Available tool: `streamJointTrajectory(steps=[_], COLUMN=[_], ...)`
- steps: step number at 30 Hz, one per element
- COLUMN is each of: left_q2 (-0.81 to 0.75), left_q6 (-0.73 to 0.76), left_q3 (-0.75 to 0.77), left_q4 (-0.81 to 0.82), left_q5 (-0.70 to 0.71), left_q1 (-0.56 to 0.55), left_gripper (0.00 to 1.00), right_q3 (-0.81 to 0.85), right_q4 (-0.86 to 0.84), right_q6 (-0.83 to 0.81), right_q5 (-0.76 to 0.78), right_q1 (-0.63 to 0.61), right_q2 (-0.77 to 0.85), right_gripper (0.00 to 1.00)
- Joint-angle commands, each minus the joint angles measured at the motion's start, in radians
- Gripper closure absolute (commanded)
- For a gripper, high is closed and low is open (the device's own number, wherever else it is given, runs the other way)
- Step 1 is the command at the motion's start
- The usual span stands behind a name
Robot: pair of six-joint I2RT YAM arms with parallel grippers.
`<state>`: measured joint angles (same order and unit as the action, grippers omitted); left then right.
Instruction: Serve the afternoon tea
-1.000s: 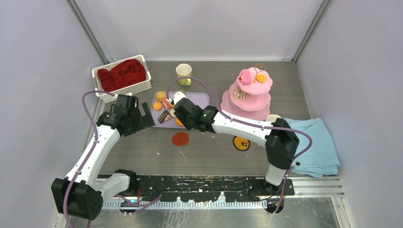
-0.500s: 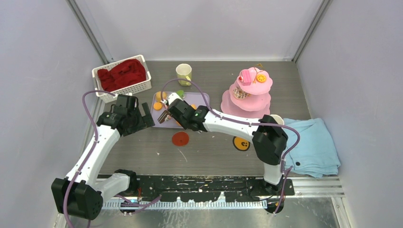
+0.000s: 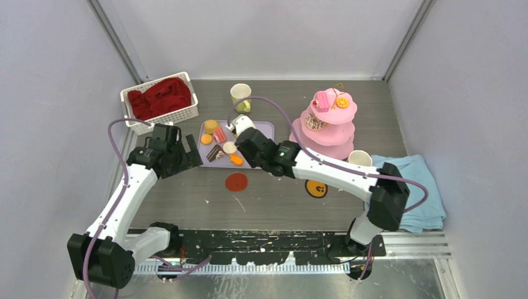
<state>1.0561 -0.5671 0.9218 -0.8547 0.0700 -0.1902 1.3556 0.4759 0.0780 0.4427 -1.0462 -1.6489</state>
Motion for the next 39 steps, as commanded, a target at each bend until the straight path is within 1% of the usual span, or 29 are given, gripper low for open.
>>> streamJointTrajectory(steps=[1,4,10,16,22,29,32,37,39], left_q2=[-0.005,-0.002,-0.012,-0.018,-0.019,-0.014,-0.015,-0.016,-0.016], left_q6=[0.009,0.005,0.003,0.001,-0.003,-0.005,-0.005,-0.01,-0.01], left_q3=[0.012,0.01,0.01,0.012,0.018,0.031,0.037,0.043,0.045], left_q4=[0.026,0.025,0.025,0.024,0.025,0.025,0.026,0.025,0.026], left_q5=[-0.003,-0.012,-0.017,-0.019,-0.028,-0.039,-0.039,-0.052,-0.056], left_q1=[-0.002,-0.003,-0.002,-0.003,-0.003,-0.003,-0.003,-0.002,-0.003], left_gripper=[0.01,0.0,0.0,0.0,0.0,0.0,0.0,0.0,0.0], right_q3=[-0.033,-0.068,-0.102,-0.124,-0.156,-0.172,-0.171,-0.14,-0.125], right_q4=[-0.07,-0.075,-0.054,0.02,0.186,0.457,0.525,0.637,0.657], right_q6=[0.057,0.069,0.101,0.141,0.208,0.343,0.396,0.451,0.46], right_q5=[0.009,0.0,-0.008,-0.043,0.056,0.189,0.215,0.243,0.247], right_q1=[-0.006,-0.007,-0.007,-0.006,-0.006,-0.006,-0.006,-0.006,-0.006], right_q2=[0.158,0.2,0.235,0.384,0.575,0.716,0.788,0.836,0.849], right_gripper=[0.99,0.99,0.99,0.99,0.99,0.99,0.99,0.99,0.99])
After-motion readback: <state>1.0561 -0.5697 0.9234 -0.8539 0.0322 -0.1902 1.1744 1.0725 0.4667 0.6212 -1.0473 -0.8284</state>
